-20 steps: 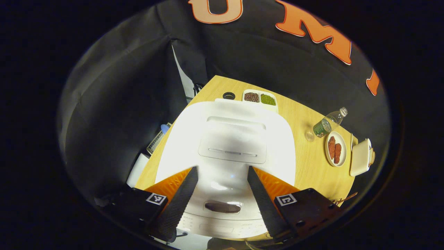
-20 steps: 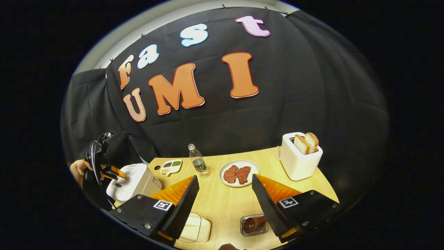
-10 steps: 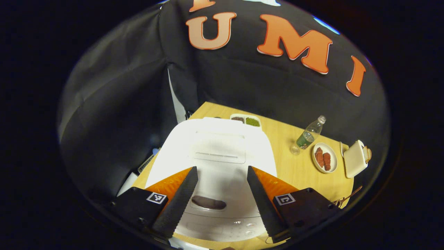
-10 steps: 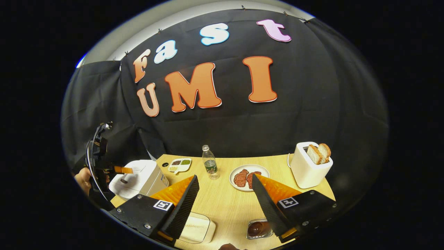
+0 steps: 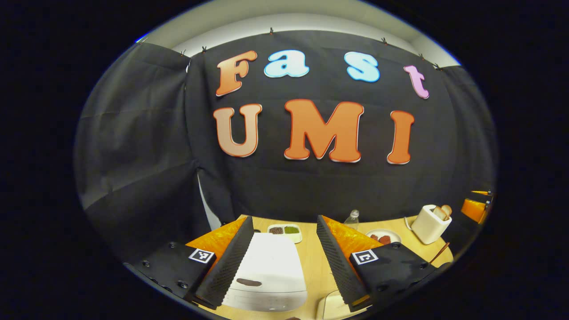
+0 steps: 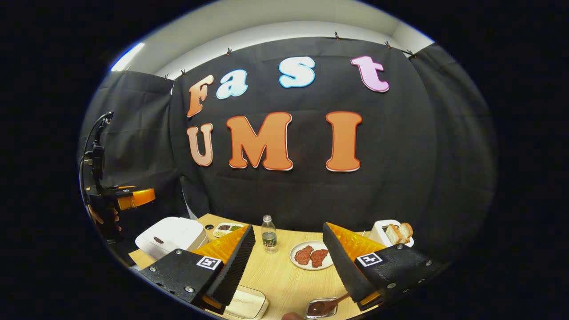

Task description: Close the left gripper, press the button to open the rice cooker; take a wooden spoon from the chopstick holder with the right hand, scoop a spoonful of rice and pour it into the rice cooker, then put the wooden spoon back into the chopstick holder.

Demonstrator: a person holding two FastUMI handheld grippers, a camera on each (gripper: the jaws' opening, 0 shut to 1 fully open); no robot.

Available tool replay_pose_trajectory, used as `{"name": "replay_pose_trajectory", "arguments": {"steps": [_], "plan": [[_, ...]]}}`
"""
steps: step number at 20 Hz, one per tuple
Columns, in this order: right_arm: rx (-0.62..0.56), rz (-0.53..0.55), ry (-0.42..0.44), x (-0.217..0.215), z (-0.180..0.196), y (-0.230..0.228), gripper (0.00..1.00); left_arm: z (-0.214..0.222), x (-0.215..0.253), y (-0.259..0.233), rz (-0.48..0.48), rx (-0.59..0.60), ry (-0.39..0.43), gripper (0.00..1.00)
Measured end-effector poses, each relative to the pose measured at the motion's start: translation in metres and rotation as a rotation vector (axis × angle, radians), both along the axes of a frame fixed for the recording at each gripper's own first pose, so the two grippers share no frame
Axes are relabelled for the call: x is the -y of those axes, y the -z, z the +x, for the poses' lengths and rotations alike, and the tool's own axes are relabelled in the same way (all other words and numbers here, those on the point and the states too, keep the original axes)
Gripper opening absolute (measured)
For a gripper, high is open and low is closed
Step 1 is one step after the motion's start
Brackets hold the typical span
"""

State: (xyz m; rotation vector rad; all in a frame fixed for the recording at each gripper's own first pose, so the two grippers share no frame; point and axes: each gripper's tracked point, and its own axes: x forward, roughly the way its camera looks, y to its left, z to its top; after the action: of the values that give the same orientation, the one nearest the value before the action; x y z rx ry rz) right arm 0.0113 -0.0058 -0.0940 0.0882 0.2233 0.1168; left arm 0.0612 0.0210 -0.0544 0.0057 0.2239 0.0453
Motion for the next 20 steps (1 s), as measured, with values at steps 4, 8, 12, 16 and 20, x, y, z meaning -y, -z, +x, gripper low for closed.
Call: {"name": "replay_pose_trajectory", "arguments": {"steps": [4, 8, 12, 16, 20], "plan": [[0.093, 0.006, -0.020, -0.012, -0.001, -0.026, 0.95, -0.026, 0.006, -0.045, -0.008, 0.117, 0.029, 0.99], [0.139, -0.006, -0.022, -0.020, -0.002, -0.036, 0.95, -0.034, 0.024, -0.039, 0.030, 0.202, 0.064, 0.97], [0.163, -0.016, -0.032, -0.025, -0.004, -0.040, 0.95, -0.041, 0.032, -0.050, 0.038, 0.280, 0.070, 0.94], [0.203, 0.014, -0.037, -0.030, -0.007, -0.050, 0.95, -0.051, 0.042, -0.050, 0.053, 0.306, 0.075, 0.99], [0.234, 0.015, -0.036, -0.030, -0.010, -0.057, 0.95, -0.057, 0.053, -0.045, 0.046, 0.309, 0.086, 0.99]]}}
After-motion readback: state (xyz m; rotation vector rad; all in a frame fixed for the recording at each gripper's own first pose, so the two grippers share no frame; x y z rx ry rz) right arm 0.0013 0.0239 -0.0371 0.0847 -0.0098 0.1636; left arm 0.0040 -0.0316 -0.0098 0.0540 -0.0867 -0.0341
